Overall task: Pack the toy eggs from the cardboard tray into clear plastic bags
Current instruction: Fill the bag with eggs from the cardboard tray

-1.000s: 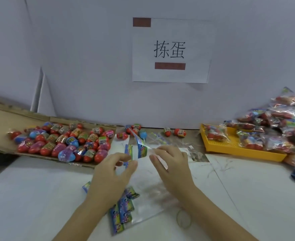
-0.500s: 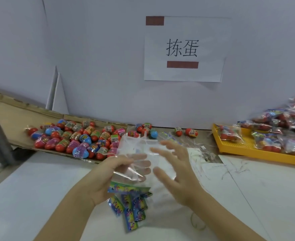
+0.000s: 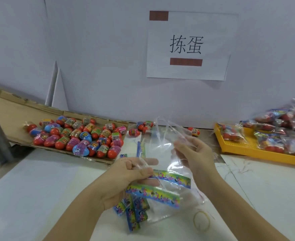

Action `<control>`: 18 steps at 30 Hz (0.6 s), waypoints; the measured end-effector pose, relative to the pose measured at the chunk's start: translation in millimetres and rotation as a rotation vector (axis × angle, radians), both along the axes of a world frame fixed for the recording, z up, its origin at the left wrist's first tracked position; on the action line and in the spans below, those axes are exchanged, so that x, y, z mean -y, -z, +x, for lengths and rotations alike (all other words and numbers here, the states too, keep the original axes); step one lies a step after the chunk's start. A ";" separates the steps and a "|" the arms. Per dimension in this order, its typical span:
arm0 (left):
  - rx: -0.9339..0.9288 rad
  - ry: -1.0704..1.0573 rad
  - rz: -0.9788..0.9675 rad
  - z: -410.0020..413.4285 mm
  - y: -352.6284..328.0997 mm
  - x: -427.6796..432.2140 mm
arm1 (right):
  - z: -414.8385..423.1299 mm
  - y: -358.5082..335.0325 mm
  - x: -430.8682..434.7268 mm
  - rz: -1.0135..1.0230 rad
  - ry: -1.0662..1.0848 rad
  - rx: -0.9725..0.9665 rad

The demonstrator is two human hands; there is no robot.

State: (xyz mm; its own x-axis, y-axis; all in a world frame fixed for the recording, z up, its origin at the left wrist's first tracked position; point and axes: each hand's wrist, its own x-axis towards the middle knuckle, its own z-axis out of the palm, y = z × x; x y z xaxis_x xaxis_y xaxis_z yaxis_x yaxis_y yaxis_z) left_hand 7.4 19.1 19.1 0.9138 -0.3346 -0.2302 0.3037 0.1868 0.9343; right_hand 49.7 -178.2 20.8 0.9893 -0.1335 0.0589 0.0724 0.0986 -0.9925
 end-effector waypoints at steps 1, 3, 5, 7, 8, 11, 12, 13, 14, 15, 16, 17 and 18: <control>-0.007 -0.009 0.010 0.4 0.4 0.0 | 1.7 -0.1 1.9 -0.004 0.012 0.004; 0.027 -0.044 0.091 -0.1 -0.4 1.2 | 4.4 1.4 5.5 -0.021 0.010 0.002; 0.045 -0.120 0.138 0.0 0.0 1.9 | 7.3 3.8 9.0 -0.051 0.026 -0.001; 0.057 -0.197 0.191 1.3 0.7 1.1 | 12.9 5.2 14.8 -0.041 0.088 -0.001; 0.064 -0.229 0.231 1.9 0.6 0.3 | 16.1 4.4 19.4 -0.024 0.126 0.002; 0.111 -0.315 0.369 7.3 5.2 -5.5 | 24.9 0.0 39.0 -0.228 0.194 0.036; 0.134 -0.337 0.433 8.2 6.1 -7.1 | 26.0 0.1 46.8 -0.453 0.188 0.034; 0.158 -0.354 0.497 9.0 7.6 -8.3 | 26.0 1.0 53.2 -0.783 0.190 0.020; 0.177 -0.369 0.547 9.6 9.6 -8.9 | 26.4 4.5 59.5 -1.134 0.242 0.049; 0.194 -0.381 0.566 10.1 10.6 -9.0 | 25.9 7.5 63.1 -1.372 0.321 0.168; 0.212 -0.399 0.555 10.0 10.4 -8.4 | 24.2 8.2 61.2 -1.437 0.380 0.357; 0.235 -0.416 0.528 10.0 9.5 -7.6 | 19.9 6.4 54.5 -1.362 0.400 0.532; 0.262 -0.429 0.503 9.9 8.2 -6.4 | 14.7 3.4 44.8 -1.188 0.351 0.621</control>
